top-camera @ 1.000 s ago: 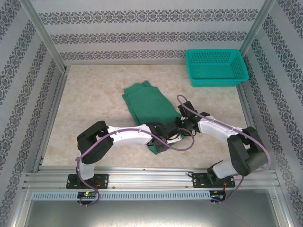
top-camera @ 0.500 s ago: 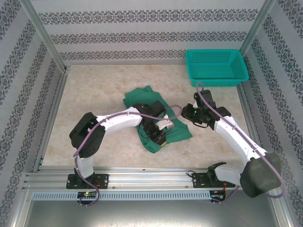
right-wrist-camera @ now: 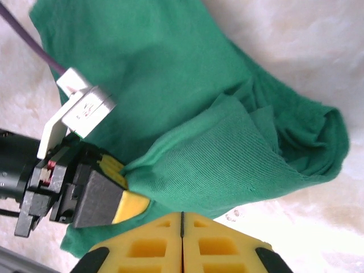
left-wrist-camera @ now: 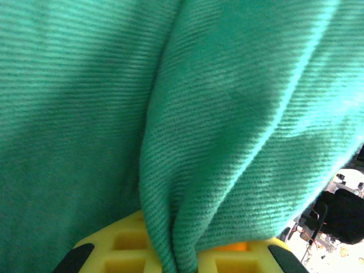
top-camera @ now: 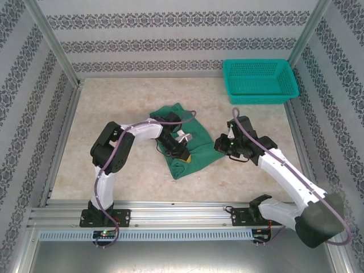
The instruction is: Roll up the long pants
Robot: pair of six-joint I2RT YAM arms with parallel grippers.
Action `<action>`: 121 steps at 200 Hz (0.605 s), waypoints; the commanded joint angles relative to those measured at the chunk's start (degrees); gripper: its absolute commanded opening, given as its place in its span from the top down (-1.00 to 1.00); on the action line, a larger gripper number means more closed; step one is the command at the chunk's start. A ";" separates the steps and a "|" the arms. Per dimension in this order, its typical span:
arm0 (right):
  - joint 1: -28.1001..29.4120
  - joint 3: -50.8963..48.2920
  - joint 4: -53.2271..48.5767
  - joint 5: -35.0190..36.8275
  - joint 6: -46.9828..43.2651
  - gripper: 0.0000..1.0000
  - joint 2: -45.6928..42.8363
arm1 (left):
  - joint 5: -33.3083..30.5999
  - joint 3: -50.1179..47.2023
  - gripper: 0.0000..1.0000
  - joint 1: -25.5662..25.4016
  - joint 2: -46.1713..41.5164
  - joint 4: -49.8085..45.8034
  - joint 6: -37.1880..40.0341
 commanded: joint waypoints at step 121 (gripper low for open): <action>4.67 4.05 11.85 -2.12 -0.01 1.00 30.67 | -28.96 -1.62 0.51 -2.17 -14.02 -3.01 12.50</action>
